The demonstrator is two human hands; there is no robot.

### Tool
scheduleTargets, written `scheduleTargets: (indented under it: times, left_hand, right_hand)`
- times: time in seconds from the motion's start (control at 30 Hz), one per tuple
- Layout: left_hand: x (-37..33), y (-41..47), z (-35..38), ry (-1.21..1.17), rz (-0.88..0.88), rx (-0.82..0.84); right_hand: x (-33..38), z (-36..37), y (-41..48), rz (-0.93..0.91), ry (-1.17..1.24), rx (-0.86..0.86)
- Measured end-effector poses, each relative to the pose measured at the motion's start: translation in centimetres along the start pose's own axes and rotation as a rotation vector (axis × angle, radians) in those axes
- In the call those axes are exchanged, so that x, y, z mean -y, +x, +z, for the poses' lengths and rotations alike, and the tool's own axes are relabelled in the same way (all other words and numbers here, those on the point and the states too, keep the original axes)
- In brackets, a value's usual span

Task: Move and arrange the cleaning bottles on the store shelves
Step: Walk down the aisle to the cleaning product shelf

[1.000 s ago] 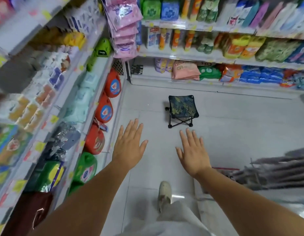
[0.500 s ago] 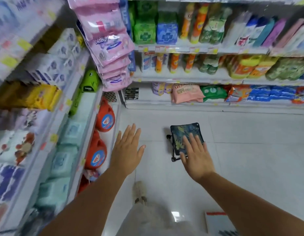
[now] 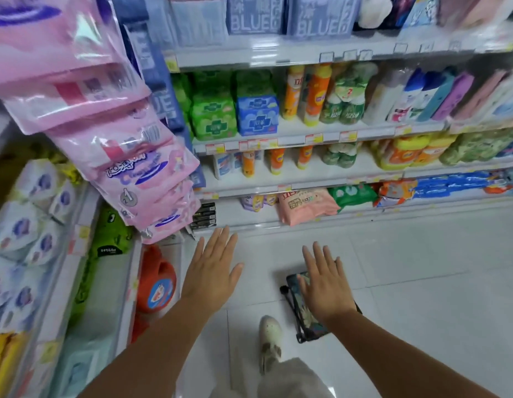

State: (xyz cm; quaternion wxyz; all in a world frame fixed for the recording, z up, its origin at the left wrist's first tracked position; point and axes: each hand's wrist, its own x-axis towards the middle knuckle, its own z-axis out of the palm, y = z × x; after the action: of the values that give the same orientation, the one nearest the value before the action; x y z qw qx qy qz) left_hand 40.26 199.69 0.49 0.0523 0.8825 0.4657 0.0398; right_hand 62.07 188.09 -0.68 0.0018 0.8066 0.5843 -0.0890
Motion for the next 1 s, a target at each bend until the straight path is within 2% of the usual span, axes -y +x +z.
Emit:
scheduleTargets:
  times: [0.23,0.47,0.6,0.77,1.0]
  left_hand:
    - [1.8,12.5,-0.6,0.018,0.016,-0.025]
    - [4.3,24.5,-0.7,0.011,0.127,-0.070]
    - [4.5,30.5,-0.8,-0.008,0.192,-0.053]
    - [3.1,36.0,-1.5,0.017,0.319,-0.076]
    - [-0.4,41.6,-0.9,0.004,0.297,-0.056]
  right_hand:
    - [-0.5,-3.5,12.8,0.026,-0.021,0.036]
    - [-0.3,-5.7,23.6,0.068,0.069,-0.062]
    - [-0.9,-6.4,27.8,0.095,0.012,-0.119]
    - [-2.8,-8.2,30.8,0.243,0.012,-0.089]
    - [-7.5,-9.4,35.3,0.268,-0.009,-0.090]
